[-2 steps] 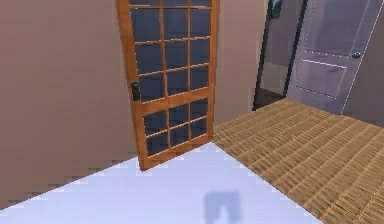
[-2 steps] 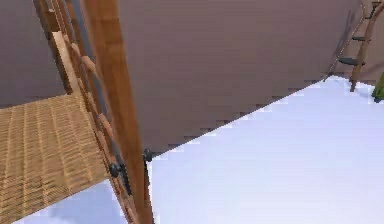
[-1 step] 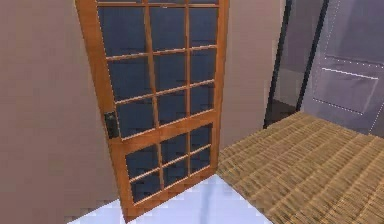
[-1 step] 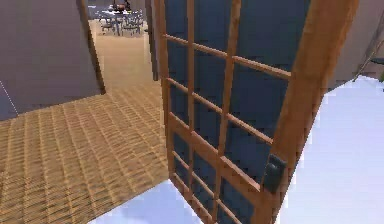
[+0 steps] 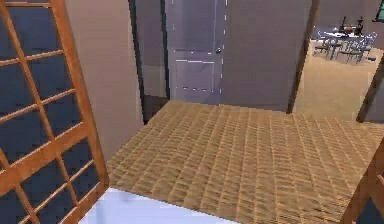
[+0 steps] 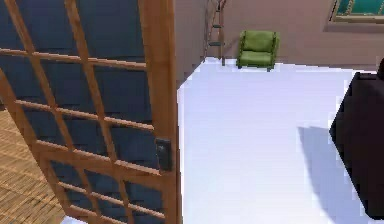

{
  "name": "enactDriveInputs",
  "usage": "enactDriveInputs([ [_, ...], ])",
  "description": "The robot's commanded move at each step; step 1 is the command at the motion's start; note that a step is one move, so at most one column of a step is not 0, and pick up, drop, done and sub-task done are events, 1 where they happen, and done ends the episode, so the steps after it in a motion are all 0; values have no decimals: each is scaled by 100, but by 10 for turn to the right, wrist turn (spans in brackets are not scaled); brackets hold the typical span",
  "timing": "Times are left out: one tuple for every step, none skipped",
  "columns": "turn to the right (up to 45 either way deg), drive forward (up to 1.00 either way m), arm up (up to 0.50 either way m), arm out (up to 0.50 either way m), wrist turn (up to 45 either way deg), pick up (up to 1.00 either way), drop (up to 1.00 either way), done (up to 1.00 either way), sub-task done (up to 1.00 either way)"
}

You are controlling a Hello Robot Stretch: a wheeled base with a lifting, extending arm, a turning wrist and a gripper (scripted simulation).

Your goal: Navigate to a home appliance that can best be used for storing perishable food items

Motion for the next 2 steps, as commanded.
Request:
enactDriveInputs([
  [0,100,0,0,0,0,0,0,0],
  [0,100,0,0,0,0,0,0,0],
])
